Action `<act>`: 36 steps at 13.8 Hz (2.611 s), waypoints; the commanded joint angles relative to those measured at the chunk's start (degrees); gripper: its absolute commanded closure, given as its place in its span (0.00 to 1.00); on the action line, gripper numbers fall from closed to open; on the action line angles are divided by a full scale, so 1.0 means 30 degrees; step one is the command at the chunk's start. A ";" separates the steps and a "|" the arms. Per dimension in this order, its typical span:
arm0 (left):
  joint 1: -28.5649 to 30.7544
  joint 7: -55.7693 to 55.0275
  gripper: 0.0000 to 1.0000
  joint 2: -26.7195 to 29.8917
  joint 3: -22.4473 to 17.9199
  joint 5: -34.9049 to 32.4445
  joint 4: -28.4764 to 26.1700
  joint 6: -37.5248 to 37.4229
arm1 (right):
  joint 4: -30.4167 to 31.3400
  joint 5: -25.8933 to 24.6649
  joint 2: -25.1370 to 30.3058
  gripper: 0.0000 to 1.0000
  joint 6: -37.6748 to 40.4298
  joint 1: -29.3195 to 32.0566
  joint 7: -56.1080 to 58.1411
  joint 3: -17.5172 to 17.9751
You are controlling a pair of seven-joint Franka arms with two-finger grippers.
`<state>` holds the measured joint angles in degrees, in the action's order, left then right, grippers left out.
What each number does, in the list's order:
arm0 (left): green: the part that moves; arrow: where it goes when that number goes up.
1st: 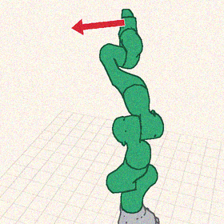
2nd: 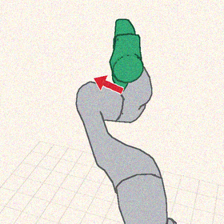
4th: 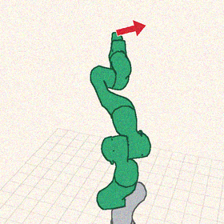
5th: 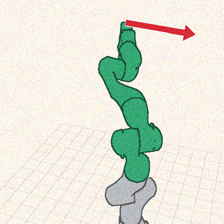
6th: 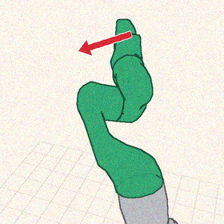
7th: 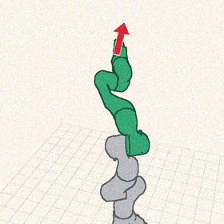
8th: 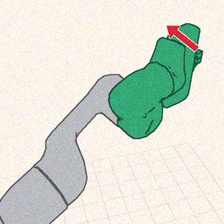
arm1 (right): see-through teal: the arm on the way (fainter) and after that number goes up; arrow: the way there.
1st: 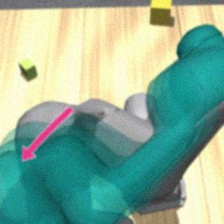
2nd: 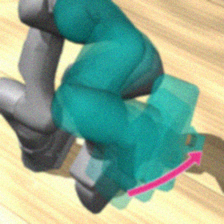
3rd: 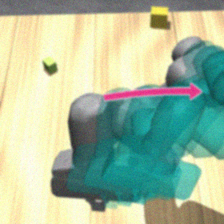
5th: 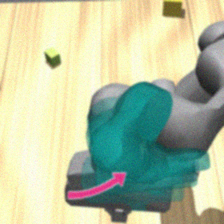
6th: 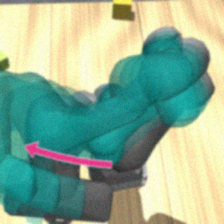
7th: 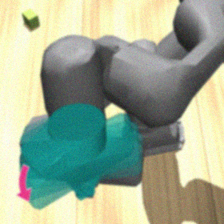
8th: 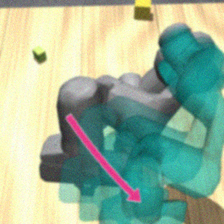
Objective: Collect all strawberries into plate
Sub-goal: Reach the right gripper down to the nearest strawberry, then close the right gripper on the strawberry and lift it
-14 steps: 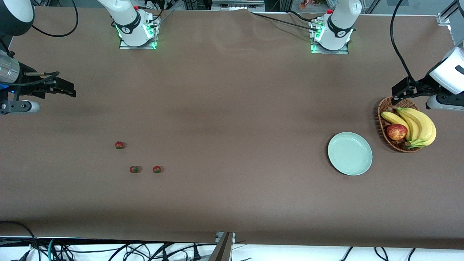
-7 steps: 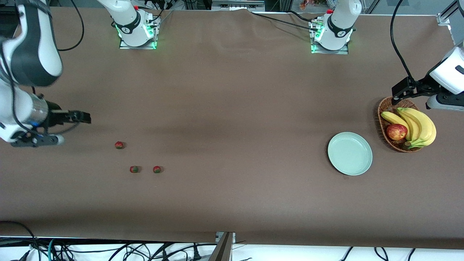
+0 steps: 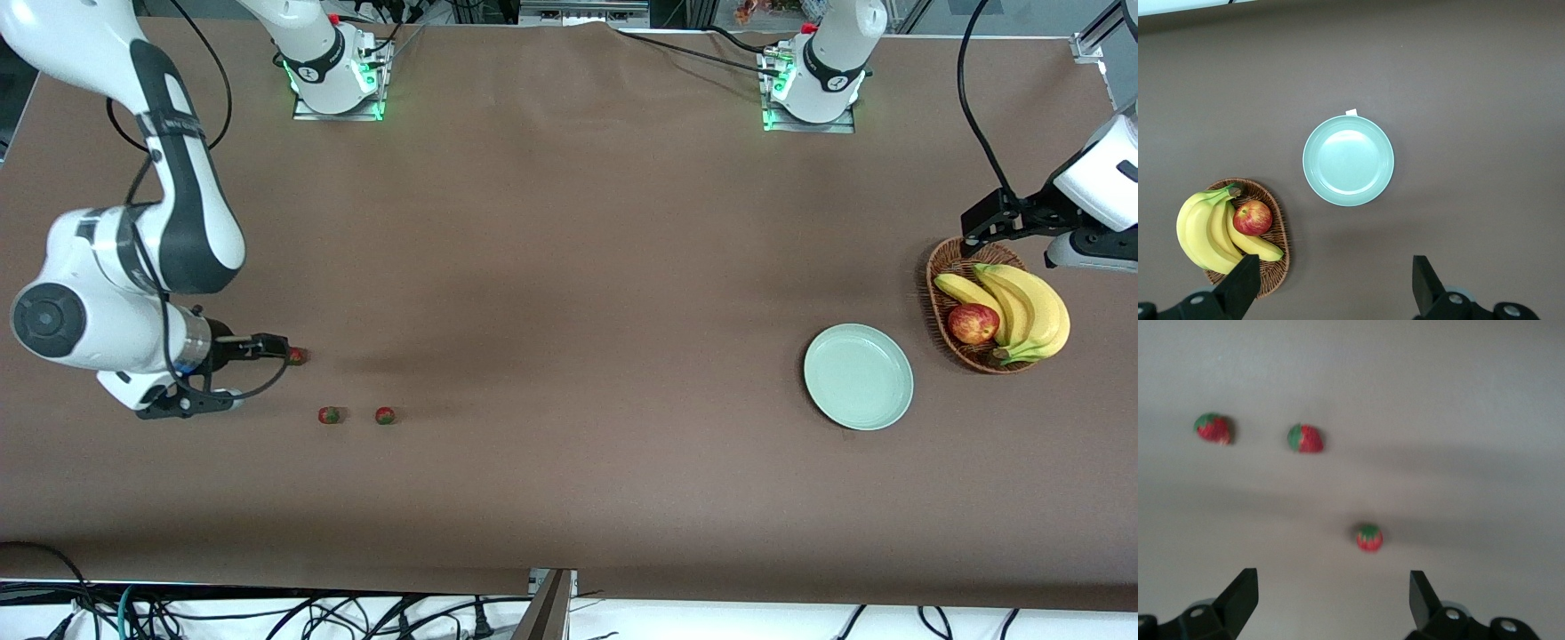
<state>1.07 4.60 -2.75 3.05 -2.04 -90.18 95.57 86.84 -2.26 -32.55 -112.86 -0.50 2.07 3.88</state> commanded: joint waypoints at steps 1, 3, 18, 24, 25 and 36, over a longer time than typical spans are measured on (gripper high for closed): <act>0.0023 -0.0040 0.00 -0.0227 -0.0020 0.0241 0.0560 -0.0452 | -0.0354 -0.0212 -0.1452 0.00 -0.1779 -0.0008 0.0012 0.0112; 0.0023 -0.0040 0.00 -0.0227 -0.0020 0.0241 0.0560 -0.0452 | -0.0266 -0.0241 -0.2273 0.00 -0.2951 -0.0155 0.0012 0.0083; 0.0023 -0.0040 0.00 -0.0227 -0.0020 0.0270 0.0560 -0.0452 | -0.0236 -0.0329 -0.4737 0.00 -0.8170 -0.0830 0.0158 0.0082; 0.0023 -0.0011 0.00 -0.0227 -0.0020 0.0270 0.0560 -0.0452 | -0.0236 -0.0329 -0.4825 0.24 -0.8318 -0.0859 0.0100 0.0082; 0.0023 -0.0039 0.00 -0.0227 -0.0020 0.0270 0.0560 -0.0452 | -0.0207 -0.0329 -0.4825 0.34 -0.8318 -0.0859 0.0129 0.0082; 0.0052 -0.0010 0.00 -0.0227 -0.0020 0.0241 0.0560 -0.0511 | -0.0236 -0.0329 -0.4855 0.68 -0.8347 -0.0918 0.0041 0.0082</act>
<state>1.09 4.60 -2.75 3.05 -2.04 -90.18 95.32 86.82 -2.51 -46.41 -137.23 -3.37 2.09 3.91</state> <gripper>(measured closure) 0.000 0.604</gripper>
